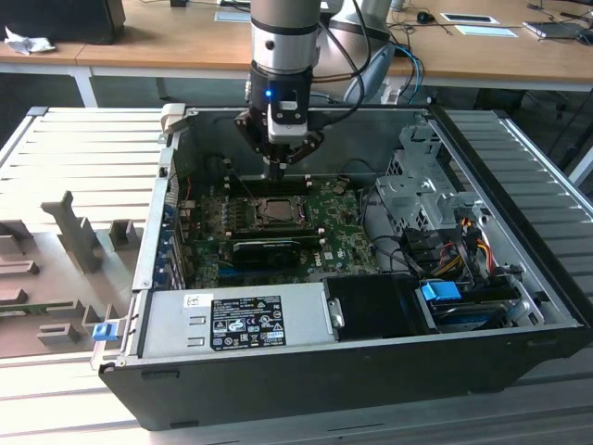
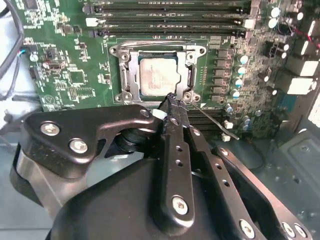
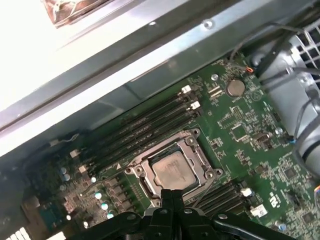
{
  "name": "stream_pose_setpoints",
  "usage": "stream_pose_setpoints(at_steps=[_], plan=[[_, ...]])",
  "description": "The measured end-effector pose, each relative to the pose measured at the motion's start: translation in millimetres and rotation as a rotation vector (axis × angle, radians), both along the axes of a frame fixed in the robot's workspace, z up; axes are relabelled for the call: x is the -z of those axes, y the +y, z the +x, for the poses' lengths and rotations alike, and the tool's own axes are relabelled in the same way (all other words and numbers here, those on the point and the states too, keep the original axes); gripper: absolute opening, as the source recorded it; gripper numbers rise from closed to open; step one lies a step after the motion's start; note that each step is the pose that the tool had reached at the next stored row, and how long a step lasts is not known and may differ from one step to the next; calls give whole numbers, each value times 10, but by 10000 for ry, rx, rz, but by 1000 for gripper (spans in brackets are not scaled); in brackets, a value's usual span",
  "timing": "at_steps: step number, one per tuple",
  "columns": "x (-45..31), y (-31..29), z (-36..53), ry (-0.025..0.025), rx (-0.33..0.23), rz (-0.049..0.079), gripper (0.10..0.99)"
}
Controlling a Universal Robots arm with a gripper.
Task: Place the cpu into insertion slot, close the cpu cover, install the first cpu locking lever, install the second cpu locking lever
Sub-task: 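Install the first cpu locking lever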
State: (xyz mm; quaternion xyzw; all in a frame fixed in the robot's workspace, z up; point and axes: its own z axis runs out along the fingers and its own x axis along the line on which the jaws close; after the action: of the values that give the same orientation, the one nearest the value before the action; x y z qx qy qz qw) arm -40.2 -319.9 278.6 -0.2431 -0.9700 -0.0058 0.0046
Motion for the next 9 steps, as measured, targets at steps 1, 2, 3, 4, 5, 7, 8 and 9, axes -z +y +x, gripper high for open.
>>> stream_pose_setpoints(at_steps=[1,2,3,4,5,7,8,9], plan=[[0,0,0,0,-128,0,106],[0,0,0,0,-344,0,106],[0,0,0,1,-494,0,106],[0,0,0,0,-628,-1,106],[0,0,0,0,-907,-1,106],[0,0,0,0,-1287,0,106],[0,0,0,1,-1424,0,106],[0,0,0,0,-1563,-1,106]])
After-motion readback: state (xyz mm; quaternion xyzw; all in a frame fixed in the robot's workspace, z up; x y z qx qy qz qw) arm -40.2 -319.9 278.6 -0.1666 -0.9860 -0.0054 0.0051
